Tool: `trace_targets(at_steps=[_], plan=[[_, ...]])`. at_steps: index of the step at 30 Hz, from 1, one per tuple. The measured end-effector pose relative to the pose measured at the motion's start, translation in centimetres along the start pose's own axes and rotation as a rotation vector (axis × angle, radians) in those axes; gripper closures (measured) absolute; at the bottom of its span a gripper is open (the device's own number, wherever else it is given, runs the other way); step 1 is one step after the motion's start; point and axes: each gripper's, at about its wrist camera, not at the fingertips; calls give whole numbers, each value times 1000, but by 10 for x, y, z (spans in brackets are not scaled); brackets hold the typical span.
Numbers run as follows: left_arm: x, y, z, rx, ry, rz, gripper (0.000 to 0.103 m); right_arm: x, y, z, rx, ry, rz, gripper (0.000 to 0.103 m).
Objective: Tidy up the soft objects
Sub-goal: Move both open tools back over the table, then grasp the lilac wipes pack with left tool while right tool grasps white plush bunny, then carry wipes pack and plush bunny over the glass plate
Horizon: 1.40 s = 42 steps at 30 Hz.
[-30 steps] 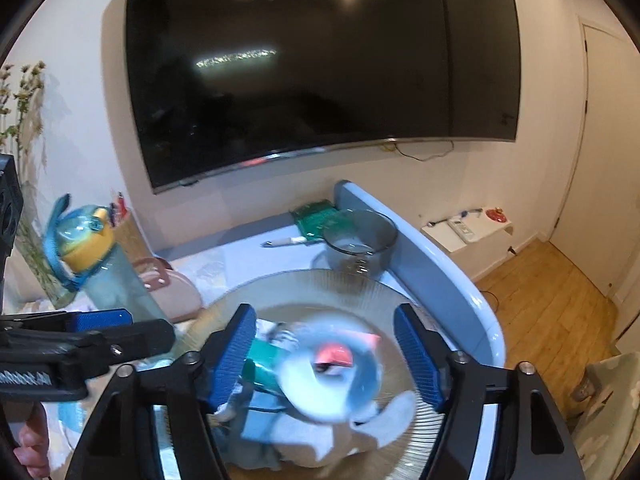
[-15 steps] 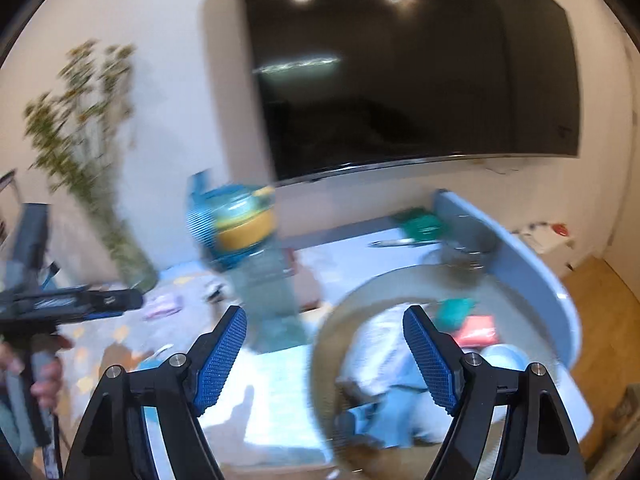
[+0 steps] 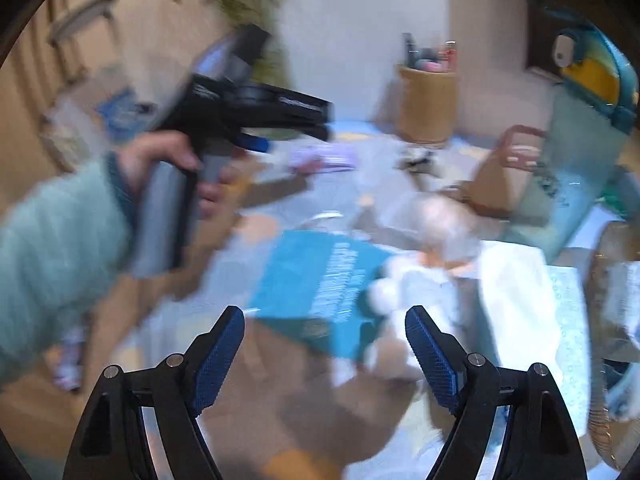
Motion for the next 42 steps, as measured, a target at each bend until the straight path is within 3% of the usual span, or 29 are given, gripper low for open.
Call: trace_targets(at_steps=[4, 7, 9, 12, 13, 14, 15, 16, 17, 21, 27, 33, 36, 42], plan=[[-4, -23, 2, 32, -91, -108, 10, 8, -20, -2, -1, 71, -90, 21], [-2, -30, 5, 20, -128, -82, 7, 2, -44, -2, 52, 16, -210, 21], [1, -40, 4, 60, -141, -82, 7, -8, -49, -4, 70, -69, -285, 22], [-8, -43, -7, 60, -258, -27, 9, -26, -59, -11, 122, -186, -284, 23], [-15, -44, -10, 61, -308, 13, 10, -26, -57, -11, 102, -186, -287, 29], [-17, -43, -13, 56, -328, 39, 18, -25, -54, -10, 94, -179, -299, 52], [-19, -41, -14, 41, -337, 48, 30, -25, -52, -9, 97, -176, -297, 56], [-18, -38, -14, 28, -320, 45, 36, -27, -50, -9, 94, -185, -283, 58], [-15, -36, -13, 22, -302, 47, 51, -29, -46, -9, 93, -198, -270, 59], [-1, -29, -10, 19, -216, 4, 62, -31, -30, -7, 83, -195, -228, 59], [7, 7, -25, -12, -99, -43, 63, -10, 3, -3, 37, -145, -109, 59], [-22, 74, -56, -75, -93, -101, 63, -9, 33, 9, -49, -74, -115, 59], [-35, 109, -71, -112, -14, -103, 63, -22, 45, 11, -68, -81, -111, 59], [-51, 119, -109, -34, 68, -52, 63, -40, 43, 20, -82, -43, -105, 59]])
Point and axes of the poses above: each gripper's, at about its wrist camera, not at the fingertips, and y roughly against the way its jaws point, x to its left, z to its top, and after that the axes turned 2 degrees about -y, right-handed
